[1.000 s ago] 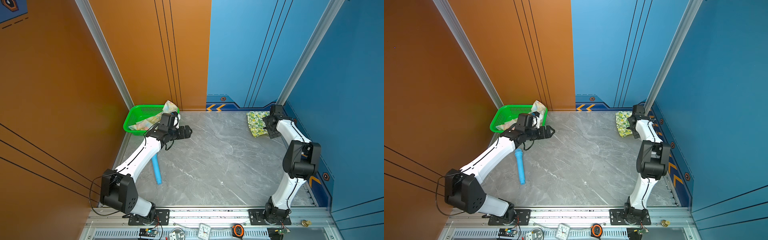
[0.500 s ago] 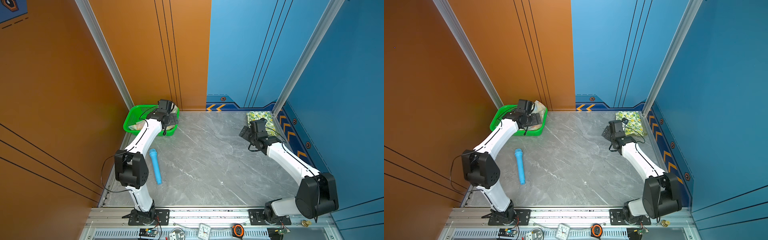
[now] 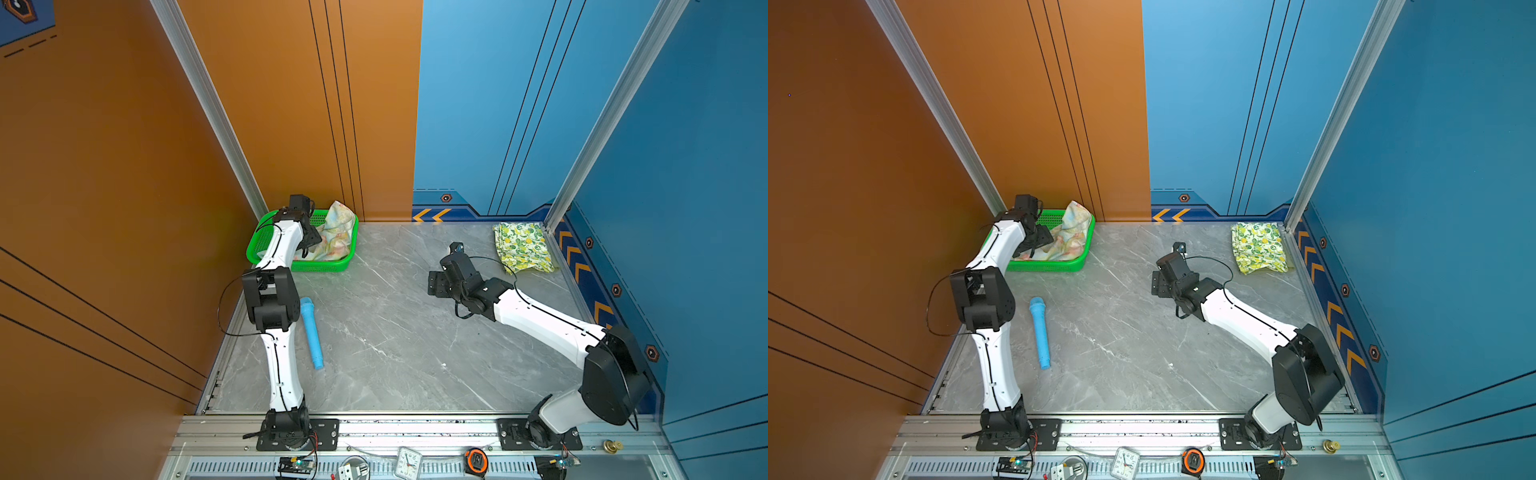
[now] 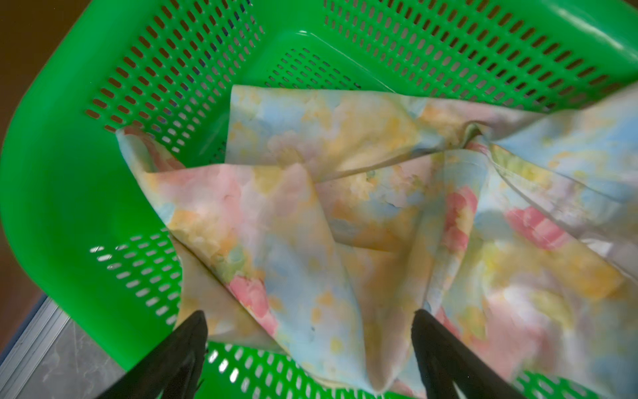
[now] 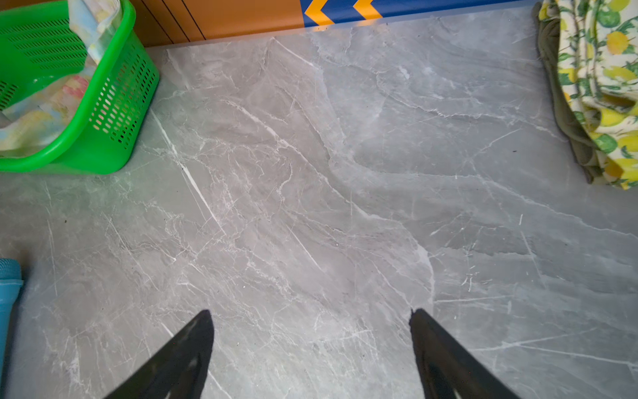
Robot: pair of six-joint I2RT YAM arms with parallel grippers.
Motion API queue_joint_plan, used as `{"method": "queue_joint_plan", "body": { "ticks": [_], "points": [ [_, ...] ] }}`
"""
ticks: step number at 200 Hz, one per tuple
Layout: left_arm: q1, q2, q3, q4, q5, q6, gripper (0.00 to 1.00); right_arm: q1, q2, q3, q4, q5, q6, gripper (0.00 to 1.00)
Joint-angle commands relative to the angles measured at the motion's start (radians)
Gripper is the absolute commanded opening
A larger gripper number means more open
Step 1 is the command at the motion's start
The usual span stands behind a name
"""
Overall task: Fold and stack skirts
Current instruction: Pick up the skirt from the basket.
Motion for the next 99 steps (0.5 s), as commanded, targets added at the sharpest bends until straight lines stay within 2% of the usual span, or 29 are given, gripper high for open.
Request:
{"method": "queue_joint_plan", "body": {
  "ticks": [1,25,35,51,58,61,99],
  "points": [
    [0.026,0.072,0.093,-0.036,0.042,-0.034,0.93,0.011,0.030,0.054,-0.003,0.011,-0.024,0.89],
    [0.021,0.159,0.193,-0.038,0.076,-0.013,0.87,0.011,0.045,0.076,-0.012,0.010,-0.026,0.89],
    [0.022,0.190,0.224,-0.039,0.086,-0.013,0.74,0.008,0.047,0.085,-0.019,0.011,-0.024,0.89],
    [0.027,0.234,0.282,-0.039,0.145,-0.017,0.37,0.008,0.041,0.096,-0.030,0.016,-0.026,0.89],
    [0.029,0.243,0.306,-0.038,0.168,-0.023,0.09,0.007,0.036,0.097,-0.035,0.023,-0.027,0.88],
    [0.030,0.243,0.316,-0.037,0.174,-0.026,0.00,0.007,0.033,0.098,-0.037,0.028,-0.027,0.88],
    [0.007,0.145,0.397,0.024,0.241,-0.013,0.00,-0.006,-0.028,0.066,-0.050,0.067,-0.027,0.89]
  ]
}}
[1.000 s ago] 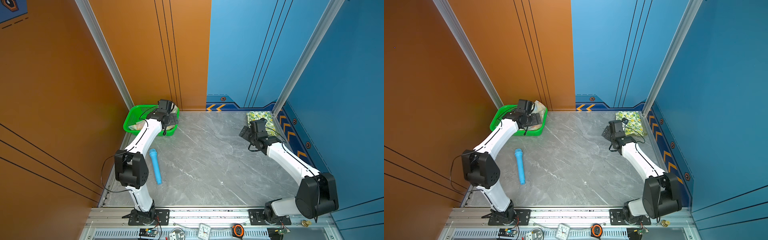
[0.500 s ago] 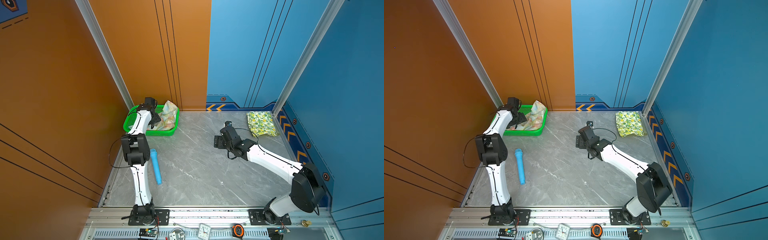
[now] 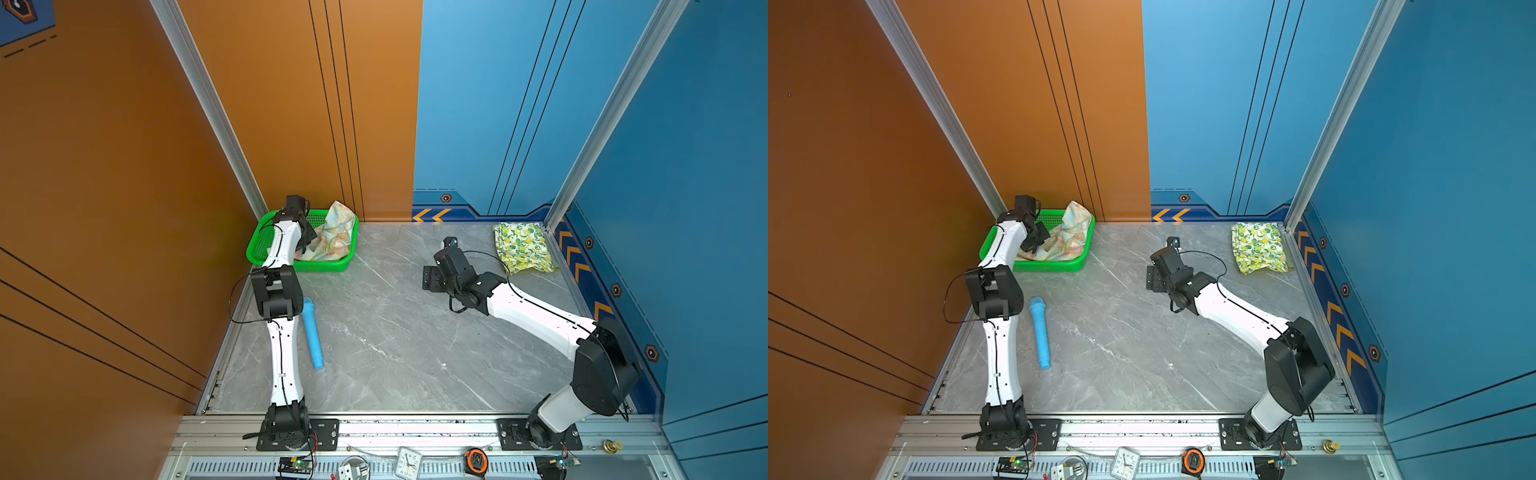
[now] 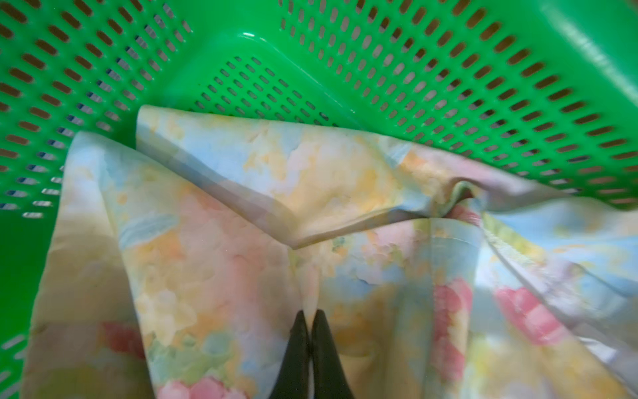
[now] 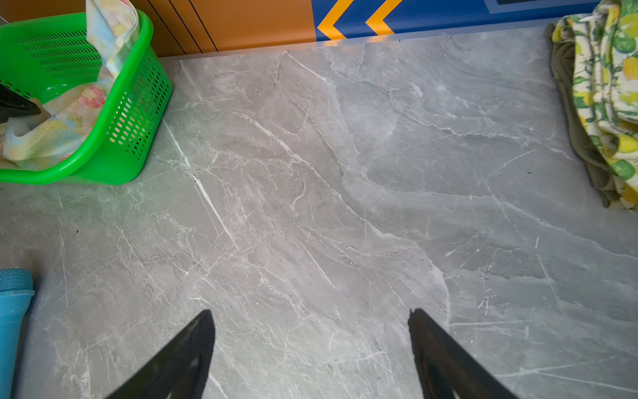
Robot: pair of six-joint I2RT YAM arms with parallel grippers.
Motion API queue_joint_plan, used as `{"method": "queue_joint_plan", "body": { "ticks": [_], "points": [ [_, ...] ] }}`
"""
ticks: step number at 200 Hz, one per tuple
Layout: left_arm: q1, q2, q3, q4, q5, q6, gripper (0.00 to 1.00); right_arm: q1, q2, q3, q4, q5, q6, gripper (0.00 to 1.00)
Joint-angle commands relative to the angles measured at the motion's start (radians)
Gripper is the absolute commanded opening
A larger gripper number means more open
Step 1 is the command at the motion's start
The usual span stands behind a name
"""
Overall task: Fold and stack skirts
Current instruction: Pick up the skirt from the basket.
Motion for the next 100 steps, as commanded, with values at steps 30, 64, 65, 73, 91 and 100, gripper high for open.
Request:
{"method": "queue_joint_plan", "body": {
  "ticks": [30,64,65,73,91,100],
  "points": [
    [-0.049,-0.218,0.077,0.119,0.154,-0.030,0.00,-0.059,-0.107,-0.038,-0.037,0.037,0.018,0.88],
    [-0.133,-0.363,0.037,0.228,0.278,-0.017,0.00,-0.132,-0.188,-0.090,-0.019,0.029,0.028,0.89],
    [-0.136,-0.367,0.037,0.231,0.280,-0.016,0.00,-0.135,-0.192,-0.093,-0.019,0.028,0.028,0.89],
    [-0.175,-0.397,0.040,0.242,0.300,0.003,0.00,-0.167,-0.215,-0.106,-0.018,0.017,0.034,0.89],
    [-0.272,-0.465,0.050,0.266,0.347,0.051,0.00,-0.245,-0.276,-0.144,-0.004,-0.027,0.046,0.89],
    [-0.323,-0.500,0.047,0.275,0.364,0.075,0.00,-0.281,-0.309,-0.164,0.001,-0.042,0.048,0.89]
  ]
}}
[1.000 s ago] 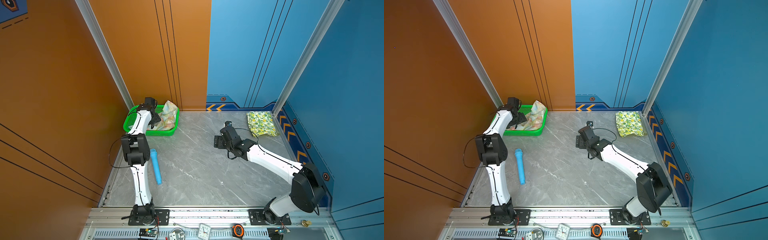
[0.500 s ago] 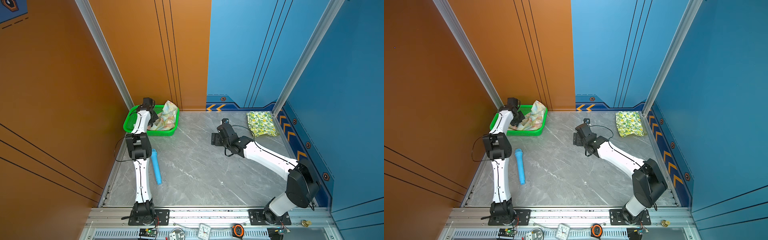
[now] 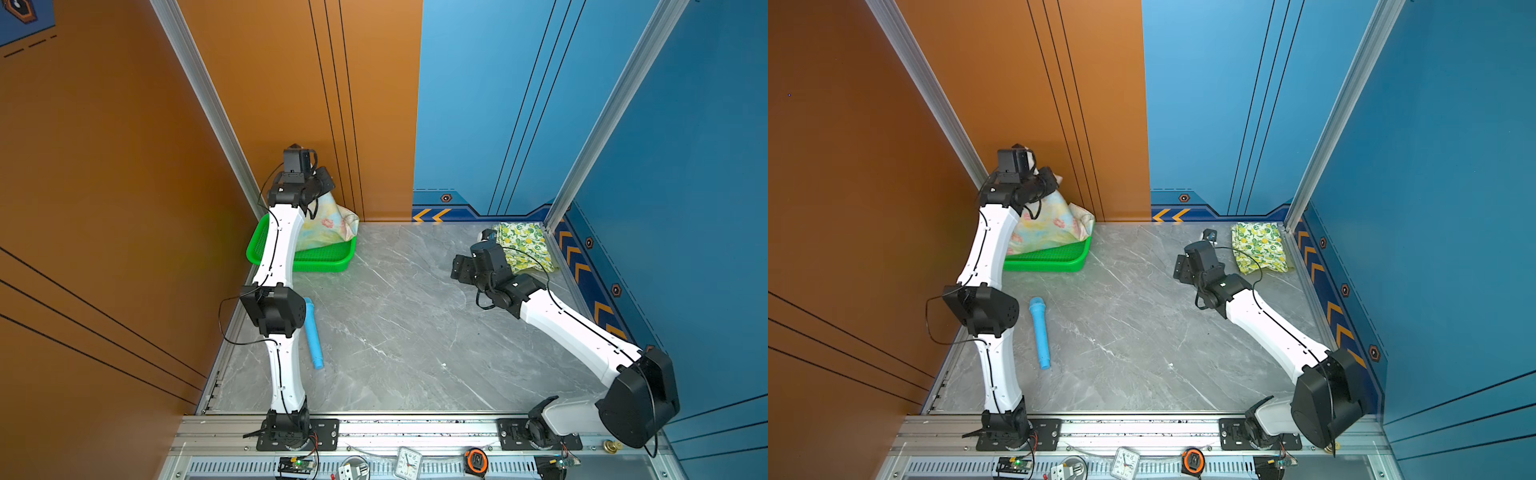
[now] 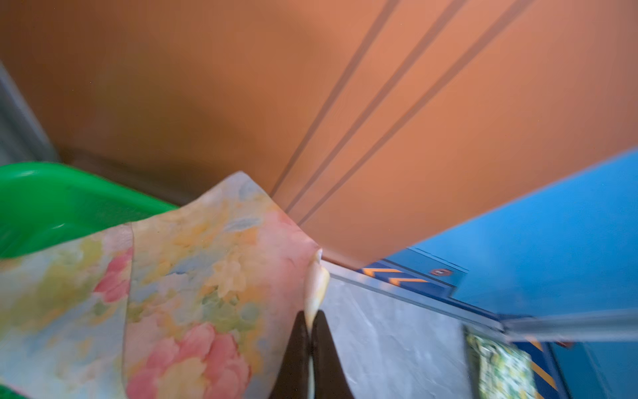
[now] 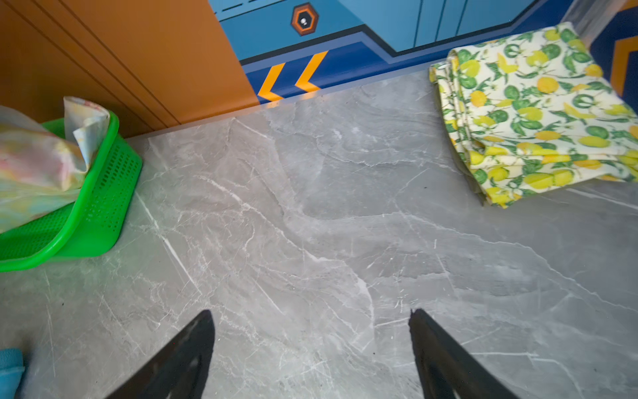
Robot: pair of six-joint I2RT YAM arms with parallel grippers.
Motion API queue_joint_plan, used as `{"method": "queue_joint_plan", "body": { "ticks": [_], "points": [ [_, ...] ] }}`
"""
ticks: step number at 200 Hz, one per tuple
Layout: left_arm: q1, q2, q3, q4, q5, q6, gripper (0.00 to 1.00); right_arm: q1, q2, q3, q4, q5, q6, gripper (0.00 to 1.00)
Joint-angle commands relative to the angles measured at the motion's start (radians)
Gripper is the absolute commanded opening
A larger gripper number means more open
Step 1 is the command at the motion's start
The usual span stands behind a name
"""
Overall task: Fold and stack skirts
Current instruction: Pick up the skirt from the basket, then place the skirt at the center of the table.
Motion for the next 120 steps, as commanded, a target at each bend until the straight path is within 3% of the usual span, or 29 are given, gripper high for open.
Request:
{"method": "queue_joint_plan", "body": {
  "ticks": [1,25,58,89,120],
  "points": [
    [-0.127,-0.100,0.014,0.077,0.122,0.070,0.00,-0.084,-0.089,-0.051,0.003,-0.039,0.027,0.89],
    [-0.252,-0.212,-0.069,0.124,0.174,0.107,0.00,-0.165,-0.176,-0.096,0.003,-0.074,0.033,0.89],
    [-0.389,-0.397,-0.399,0.276,0.177,0.117,0.00,-0.239,-0.277,-0.165,0.000,-0.100,0.040,0.89],
    [-0.380,-0.484,-0.738,0.399,0.139,0.044,0.00,-0.258,-0.308,-0.215,-0.012,-0.127,0.039,0.89],
    [-0.328,-0.466,-1.006,0.507,0.128,-0.031,0.00,-0.253,-0.296,-0.252,-0.033,-0.170,0.041,0.89]
  ]
}}
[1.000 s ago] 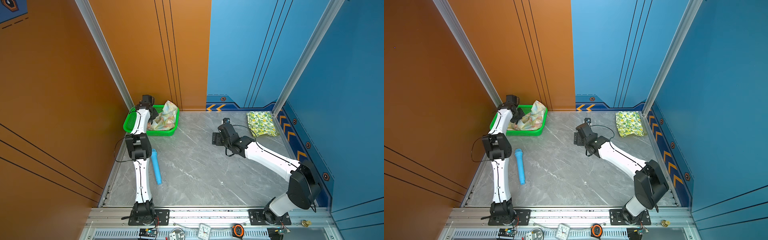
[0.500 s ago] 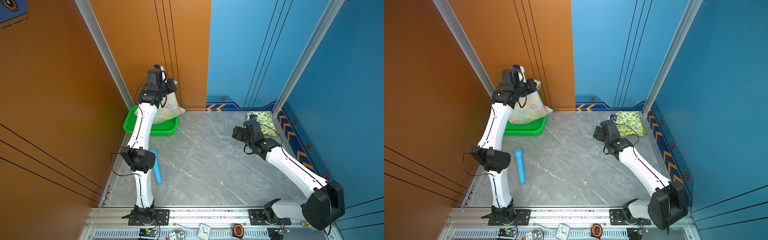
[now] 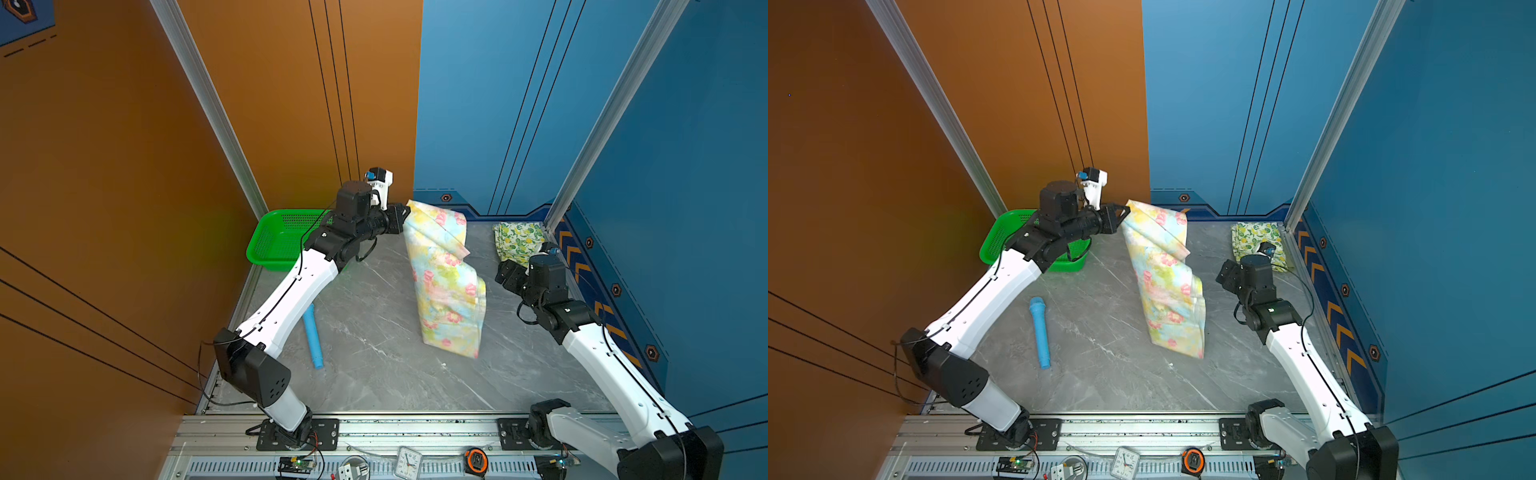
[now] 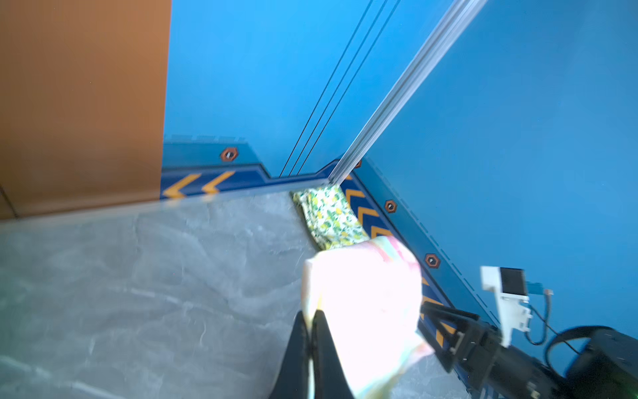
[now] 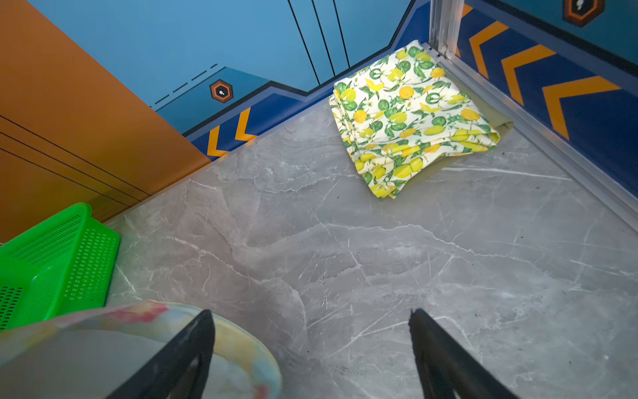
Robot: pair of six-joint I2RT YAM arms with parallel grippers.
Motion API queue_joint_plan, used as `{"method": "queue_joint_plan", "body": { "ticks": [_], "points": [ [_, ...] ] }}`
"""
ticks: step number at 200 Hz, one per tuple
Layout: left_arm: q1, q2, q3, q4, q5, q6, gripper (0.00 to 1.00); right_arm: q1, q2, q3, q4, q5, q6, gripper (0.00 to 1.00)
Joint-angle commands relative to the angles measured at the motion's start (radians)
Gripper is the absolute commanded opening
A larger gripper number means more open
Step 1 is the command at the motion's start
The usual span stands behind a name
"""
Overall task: Fold and stack skirts
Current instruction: Place the skirt at the center of the table.
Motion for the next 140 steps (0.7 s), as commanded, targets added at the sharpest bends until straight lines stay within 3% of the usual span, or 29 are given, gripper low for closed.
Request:
{"method": "queue_joint_plan", "body": {
  "ticks": [1,17,25,39,93,140],
  "points": [
    [0.043,0.038,-0.147,0.112,-0.033,-0.062,0.00,0.002,0.005,-0.035,-0.033,-0.052,0.012,0.89],
    [0.053,0.106,-0.148,0.022,-0.059,-0.053,0.54,0.009,0.017,-0.043,-0.047,-0.067,0.007,0.89],
    [0.051,0.132,-0.143,-0.020,-0.101,-0.047,0.67,0.018,0.023,-0.045,-0.057,-0.070,0.001,0.89],
    [0.051,0.157,-0.143,-0.060,-0.130,-0.046,0.80,0.043,0.034,-0.051,-0.077,-0.066,-0.006,0.89],
    [0.000,0.094,-0.182,-0.183,-0.266,0.010,0.84,0.190,0.123,-0.074,-0.128,-0.032,-0.013,0.89],
    [-0.109,0.080,-0.255,-0.247,-0.364,0.088,0.83,0.259,0.331,-0.043,-0.050,-0.099,0.017,0.86]
  ]
}}
